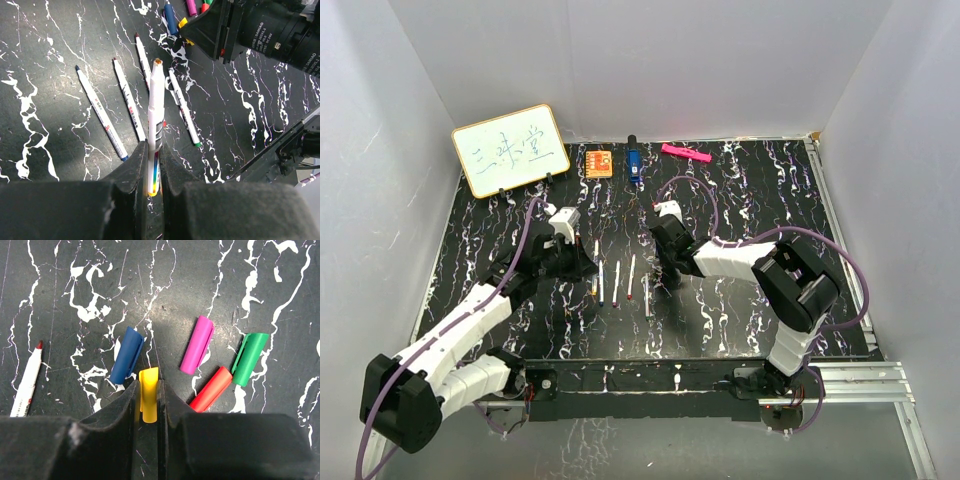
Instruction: Insert the pens into the pen caps
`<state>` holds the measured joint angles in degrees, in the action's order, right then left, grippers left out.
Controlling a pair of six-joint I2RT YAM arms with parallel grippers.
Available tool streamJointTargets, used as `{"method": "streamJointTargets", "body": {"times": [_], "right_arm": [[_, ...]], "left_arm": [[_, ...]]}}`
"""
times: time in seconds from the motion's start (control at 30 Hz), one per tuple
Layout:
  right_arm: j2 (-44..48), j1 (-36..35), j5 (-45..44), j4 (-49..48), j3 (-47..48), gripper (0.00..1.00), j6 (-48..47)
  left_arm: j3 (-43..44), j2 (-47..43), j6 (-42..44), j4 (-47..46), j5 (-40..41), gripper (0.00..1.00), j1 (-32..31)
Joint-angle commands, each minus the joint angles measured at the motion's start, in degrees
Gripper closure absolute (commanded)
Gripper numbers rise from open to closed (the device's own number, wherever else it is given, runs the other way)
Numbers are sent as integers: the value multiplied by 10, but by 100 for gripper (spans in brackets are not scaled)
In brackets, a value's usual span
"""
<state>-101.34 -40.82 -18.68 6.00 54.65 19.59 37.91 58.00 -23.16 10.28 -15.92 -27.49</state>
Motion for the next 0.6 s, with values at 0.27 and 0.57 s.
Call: {"method": "streamJointTargets", "body": {"times": [0.27, 0.57], "right_arm": [[-68, -1, 5, 114, 16, 100, 36], [59, -1, 8, 76, 39, 100, 18]], "left_arm": [[-8, -28, -1, 0, -10, 100, -1], [-13, -40, -7, -16, -10, 100, -1]]}}
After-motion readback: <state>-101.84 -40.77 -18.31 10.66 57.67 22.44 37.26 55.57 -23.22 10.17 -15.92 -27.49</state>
